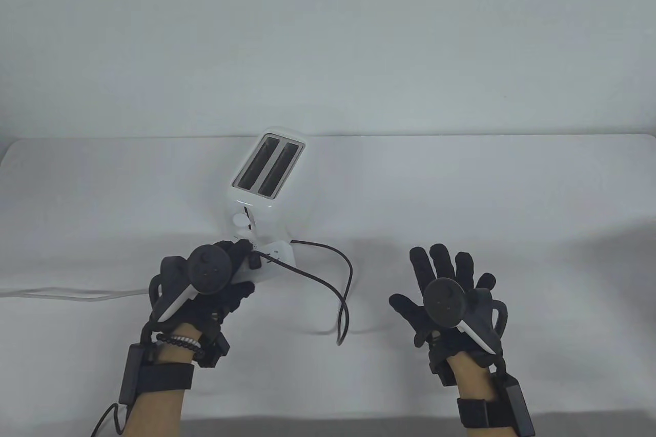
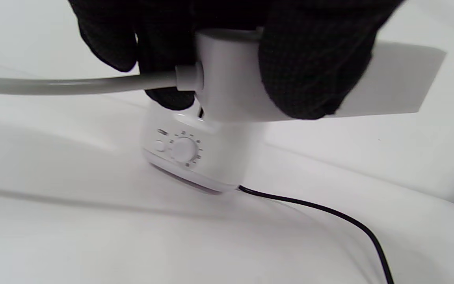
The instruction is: Unplug the toaster
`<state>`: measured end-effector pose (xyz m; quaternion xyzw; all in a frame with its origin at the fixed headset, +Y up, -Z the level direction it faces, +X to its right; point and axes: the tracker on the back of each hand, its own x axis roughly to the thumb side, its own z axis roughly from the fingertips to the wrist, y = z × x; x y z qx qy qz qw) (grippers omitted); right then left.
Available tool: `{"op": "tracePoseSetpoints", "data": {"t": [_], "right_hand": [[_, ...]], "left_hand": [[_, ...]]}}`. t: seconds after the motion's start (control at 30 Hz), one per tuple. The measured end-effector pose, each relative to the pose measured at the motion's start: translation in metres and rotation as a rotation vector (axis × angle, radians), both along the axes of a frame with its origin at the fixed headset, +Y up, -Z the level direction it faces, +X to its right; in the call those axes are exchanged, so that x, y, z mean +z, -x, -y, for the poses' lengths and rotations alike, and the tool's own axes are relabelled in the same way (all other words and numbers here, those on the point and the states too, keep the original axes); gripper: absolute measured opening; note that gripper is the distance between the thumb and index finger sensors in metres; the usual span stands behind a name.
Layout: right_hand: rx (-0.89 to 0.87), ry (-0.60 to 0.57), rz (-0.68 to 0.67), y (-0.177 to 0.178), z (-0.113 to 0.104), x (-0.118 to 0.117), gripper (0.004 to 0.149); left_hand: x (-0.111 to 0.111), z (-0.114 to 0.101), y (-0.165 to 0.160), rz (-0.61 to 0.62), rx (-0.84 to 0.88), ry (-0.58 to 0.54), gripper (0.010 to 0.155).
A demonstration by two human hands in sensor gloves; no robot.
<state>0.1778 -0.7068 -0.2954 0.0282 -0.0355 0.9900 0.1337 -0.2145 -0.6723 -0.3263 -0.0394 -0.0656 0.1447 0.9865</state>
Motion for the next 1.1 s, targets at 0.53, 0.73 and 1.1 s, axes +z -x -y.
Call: {"op": "tracePoseSetpoints", "data": {"t": [0.53, 0.73, 1.1], "right_hand": [[-0.142, 0.037, 0.073, -0.034, 0.001, -0.009, 0.088], [-0.162, 0.065, 0.098, -0.042, 0.006, -0.010, 0.087], [-0.174, 0.084, 0.133, -0.051, 0.008, -0.013, 0.083]], "left_hand": [[-0.014, 0.001, -0.126, 0.189, 0.087, 0.018, 0.083], [-0.021, 0.026, -0.142, 0.161, -0.016, 0.070, 0.083], [-0.025, 0.079, -0.152, 0.136, -0.123, 0.190, 0.082]]}}
